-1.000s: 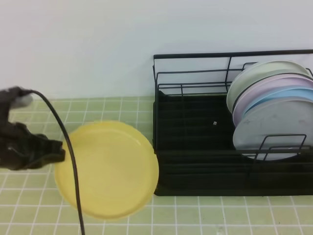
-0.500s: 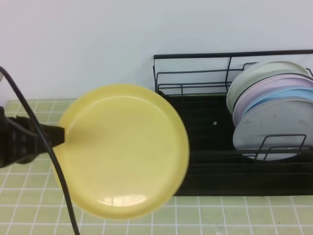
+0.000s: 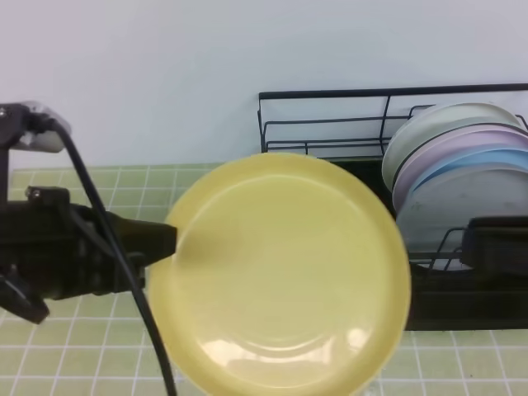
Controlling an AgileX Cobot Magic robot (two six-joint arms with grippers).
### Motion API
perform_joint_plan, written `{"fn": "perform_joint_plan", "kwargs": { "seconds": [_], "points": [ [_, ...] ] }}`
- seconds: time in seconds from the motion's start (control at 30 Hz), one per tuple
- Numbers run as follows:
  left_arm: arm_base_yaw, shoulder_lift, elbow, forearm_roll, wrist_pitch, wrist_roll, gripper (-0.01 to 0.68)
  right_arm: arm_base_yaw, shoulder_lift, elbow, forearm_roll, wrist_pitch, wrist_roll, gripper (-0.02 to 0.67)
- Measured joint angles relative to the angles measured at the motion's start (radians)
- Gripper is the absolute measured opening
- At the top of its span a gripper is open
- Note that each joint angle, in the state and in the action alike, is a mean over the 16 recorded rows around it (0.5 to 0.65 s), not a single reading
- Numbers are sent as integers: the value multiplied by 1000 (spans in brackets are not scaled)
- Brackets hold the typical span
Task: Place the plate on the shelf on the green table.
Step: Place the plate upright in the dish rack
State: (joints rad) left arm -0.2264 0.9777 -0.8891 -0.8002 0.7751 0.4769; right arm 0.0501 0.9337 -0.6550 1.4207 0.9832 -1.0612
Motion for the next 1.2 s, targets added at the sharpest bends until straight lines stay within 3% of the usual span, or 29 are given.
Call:
{"fn": "perform_joint_plan", "kwargs": {
  "seconds": [0.23, 0.53, 0.77, 0.93, 1.2],
  "points": [
    [-64, 1, 0, -13, -31, -13, 2, 28, 70, -31, 9, 53, -21, 306],
    [-82, 1, 0, -35, -23, -12, 3, 101, 126, -33, 20, 56, -41, 306],
    [-82, 1, 0, -69, 20, -7, 26, 143, 157, -35, 33, 28, -78, 243],
    [-82, 2, 0, -121, 62, -3, 129, 155, 168, -46, 24, 22, -123, 157],
    [-82, 1, 0, -260, 113, 34, 381, 158, 168, -92, -127, -65, -181, 68]
  ]
}}
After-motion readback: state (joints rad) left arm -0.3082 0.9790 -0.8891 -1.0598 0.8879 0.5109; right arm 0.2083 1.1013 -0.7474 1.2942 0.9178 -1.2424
